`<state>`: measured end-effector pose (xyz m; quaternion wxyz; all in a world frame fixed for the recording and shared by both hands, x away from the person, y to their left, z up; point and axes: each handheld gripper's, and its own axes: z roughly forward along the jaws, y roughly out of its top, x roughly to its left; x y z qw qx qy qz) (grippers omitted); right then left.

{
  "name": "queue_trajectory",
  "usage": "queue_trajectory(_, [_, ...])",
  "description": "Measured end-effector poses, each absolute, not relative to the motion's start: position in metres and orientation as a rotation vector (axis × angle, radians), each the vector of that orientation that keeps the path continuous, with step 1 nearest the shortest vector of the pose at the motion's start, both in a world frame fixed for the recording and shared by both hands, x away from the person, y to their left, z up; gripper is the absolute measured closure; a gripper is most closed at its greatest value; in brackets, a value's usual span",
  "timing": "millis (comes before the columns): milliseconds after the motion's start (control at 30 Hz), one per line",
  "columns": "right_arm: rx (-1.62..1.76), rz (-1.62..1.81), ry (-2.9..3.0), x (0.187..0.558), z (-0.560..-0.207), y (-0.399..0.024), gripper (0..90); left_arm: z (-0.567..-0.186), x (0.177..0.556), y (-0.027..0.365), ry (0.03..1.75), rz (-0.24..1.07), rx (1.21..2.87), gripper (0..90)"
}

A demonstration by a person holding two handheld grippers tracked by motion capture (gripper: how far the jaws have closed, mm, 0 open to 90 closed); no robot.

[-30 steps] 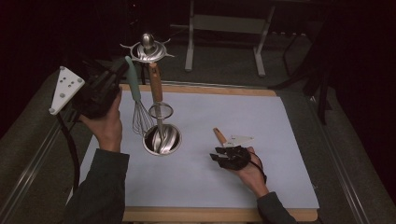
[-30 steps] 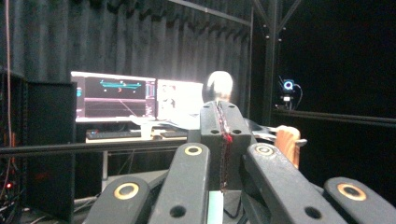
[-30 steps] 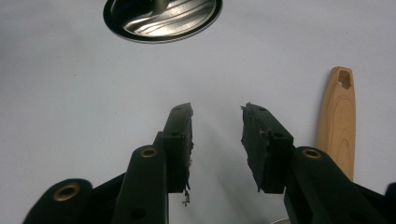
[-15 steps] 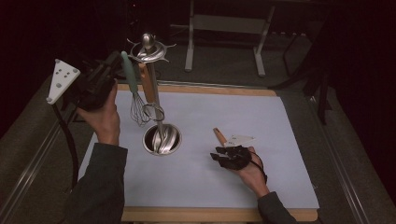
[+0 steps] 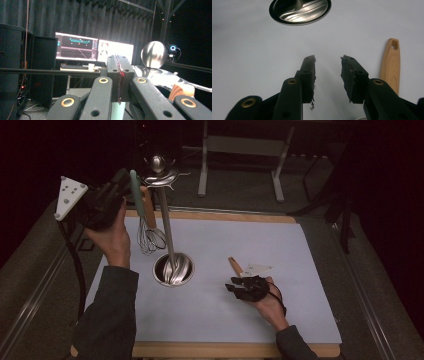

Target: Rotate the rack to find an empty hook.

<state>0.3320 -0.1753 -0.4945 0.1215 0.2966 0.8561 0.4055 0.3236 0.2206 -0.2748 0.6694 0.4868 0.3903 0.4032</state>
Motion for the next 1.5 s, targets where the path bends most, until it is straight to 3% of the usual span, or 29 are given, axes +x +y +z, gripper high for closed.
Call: queue_trajectory(1500, [0.884,1.204,2.472,0.333,-0.489,-0.184,63.4,-0.268,0.338,0.220,0.927,0.911,1.146,90.0])
